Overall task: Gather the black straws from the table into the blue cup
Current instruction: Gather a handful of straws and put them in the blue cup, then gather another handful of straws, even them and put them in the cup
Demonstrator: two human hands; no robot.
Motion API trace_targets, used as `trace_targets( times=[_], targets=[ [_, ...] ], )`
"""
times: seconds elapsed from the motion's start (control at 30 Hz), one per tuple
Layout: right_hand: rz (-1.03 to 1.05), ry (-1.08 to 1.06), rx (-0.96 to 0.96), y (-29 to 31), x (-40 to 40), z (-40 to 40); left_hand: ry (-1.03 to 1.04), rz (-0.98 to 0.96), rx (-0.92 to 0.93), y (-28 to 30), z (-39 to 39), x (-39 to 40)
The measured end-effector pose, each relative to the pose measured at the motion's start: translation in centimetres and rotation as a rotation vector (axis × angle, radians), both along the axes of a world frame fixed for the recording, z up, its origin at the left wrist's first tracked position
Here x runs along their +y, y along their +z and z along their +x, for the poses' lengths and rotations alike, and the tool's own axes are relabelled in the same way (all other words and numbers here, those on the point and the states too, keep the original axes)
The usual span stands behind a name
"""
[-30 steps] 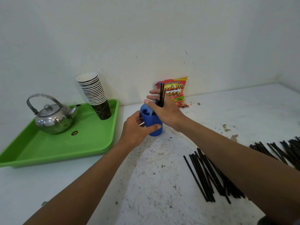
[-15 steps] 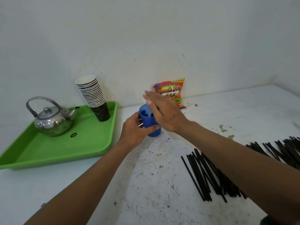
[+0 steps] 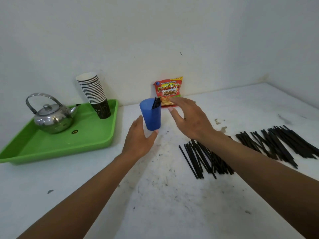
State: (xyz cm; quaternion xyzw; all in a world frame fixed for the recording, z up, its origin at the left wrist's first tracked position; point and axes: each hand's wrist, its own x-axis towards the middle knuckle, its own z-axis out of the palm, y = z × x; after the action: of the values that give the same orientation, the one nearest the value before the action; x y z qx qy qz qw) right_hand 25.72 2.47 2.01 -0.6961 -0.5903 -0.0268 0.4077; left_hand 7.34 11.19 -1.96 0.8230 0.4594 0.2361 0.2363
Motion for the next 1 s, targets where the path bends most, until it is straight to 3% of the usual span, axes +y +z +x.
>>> trace_targets(
  times=[0.2, 0.37, 0.53, 0.83, 1.0],
  targets=[
    [-0.256, -0.229, -0.058, -1.6, -6.6, -0.2, -0.146, 0.103, 0.235, -2.0, 0.0, -5.3],
    [-0.421, -0.391, -0.235, -2.6, -10.7, -1.9, -0.239, 0.140, 0.370, -2.8, 0.2, -8.8],
    [-0.551, -0.443, -0.298, -4.1, -12.7, -3.7, -0.248, 0.137, 0.465, -3.2, -0.2, -10.4],
    [-0.387, -0.316, -0.277, -4.9, -13.3, -4.3, -0.233, 0.155, 0.456, -3.6, -0.7, -10.5],
    [-0.446, -0.434, -0.314, -4.5, -13.8, -4.0, -0.234, 0.166, 0.452, -3.8, -0.8, -10.5]
  ],
)
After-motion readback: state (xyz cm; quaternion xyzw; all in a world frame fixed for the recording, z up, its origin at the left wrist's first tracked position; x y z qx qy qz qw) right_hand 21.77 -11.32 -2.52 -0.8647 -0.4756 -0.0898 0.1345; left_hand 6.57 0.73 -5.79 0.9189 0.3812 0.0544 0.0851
